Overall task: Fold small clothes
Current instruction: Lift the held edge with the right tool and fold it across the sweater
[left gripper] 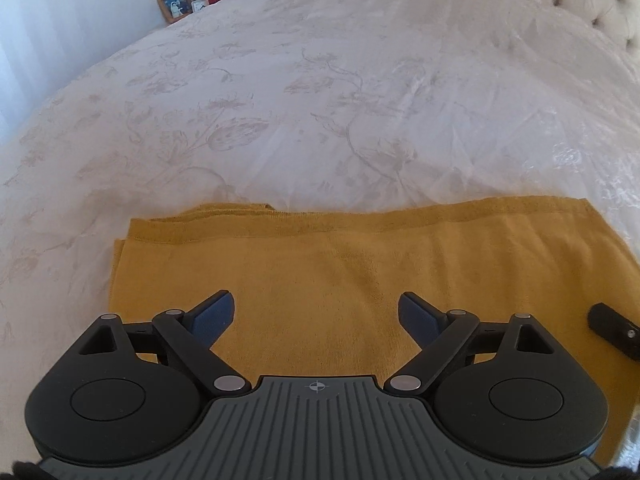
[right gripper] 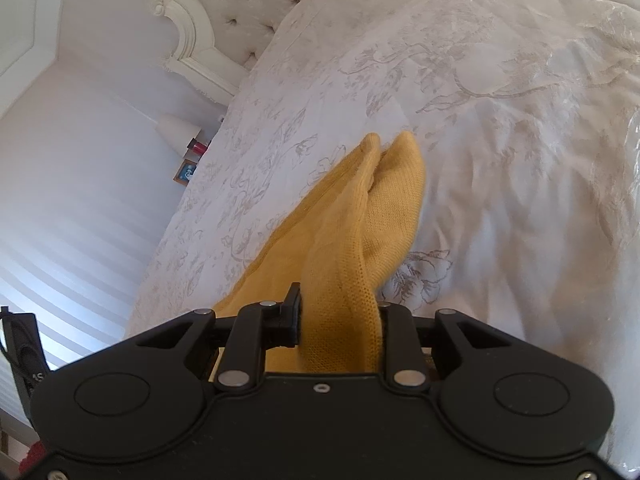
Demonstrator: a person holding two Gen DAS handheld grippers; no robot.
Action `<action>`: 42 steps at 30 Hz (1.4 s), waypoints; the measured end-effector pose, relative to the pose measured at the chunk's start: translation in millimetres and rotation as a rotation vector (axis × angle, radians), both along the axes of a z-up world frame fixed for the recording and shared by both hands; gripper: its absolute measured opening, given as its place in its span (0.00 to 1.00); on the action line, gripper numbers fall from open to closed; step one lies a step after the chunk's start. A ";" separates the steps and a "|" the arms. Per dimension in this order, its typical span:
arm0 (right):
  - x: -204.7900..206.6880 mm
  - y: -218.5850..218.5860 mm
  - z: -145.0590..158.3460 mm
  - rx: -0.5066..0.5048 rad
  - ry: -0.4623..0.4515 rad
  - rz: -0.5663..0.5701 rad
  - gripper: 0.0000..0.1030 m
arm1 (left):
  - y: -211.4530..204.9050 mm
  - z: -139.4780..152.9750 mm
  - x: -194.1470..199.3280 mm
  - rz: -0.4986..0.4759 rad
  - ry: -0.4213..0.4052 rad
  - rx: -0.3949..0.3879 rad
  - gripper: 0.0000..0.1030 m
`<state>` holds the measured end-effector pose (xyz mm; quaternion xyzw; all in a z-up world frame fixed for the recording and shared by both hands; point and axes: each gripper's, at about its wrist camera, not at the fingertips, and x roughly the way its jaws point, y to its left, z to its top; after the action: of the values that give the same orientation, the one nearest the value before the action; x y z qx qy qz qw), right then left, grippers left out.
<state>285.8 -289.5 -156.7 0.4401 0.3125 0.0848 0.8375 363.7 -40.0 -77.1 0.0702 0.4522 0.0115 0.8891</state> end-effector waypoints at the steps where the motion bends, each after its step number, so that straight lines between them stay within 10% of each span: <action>1: -0.1 -0.2 -0.1 0.003 -0.001 0.000 0.32 | -4.1 -2.1 2.8 0.002 0.006 0.023 0.87; 22: -0.9 2.5 1.3 0.006 -0.013 -0.006 0.33 | -14.2 -20.5 29.9 0.008 0.102 0.042 0.85; 42: -4.0 14.4 18.7 -0.126 -0.029 -0.003 0.33 | 46.9 -19.4 -76.0 -0.045 0.123 -0.155 0.77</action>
<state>281.8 -275.1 -138.0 0.3858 0.3042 0.0700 0.8682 287.7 6.9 -96.5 0.0122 0.5038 -0.0478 0.8624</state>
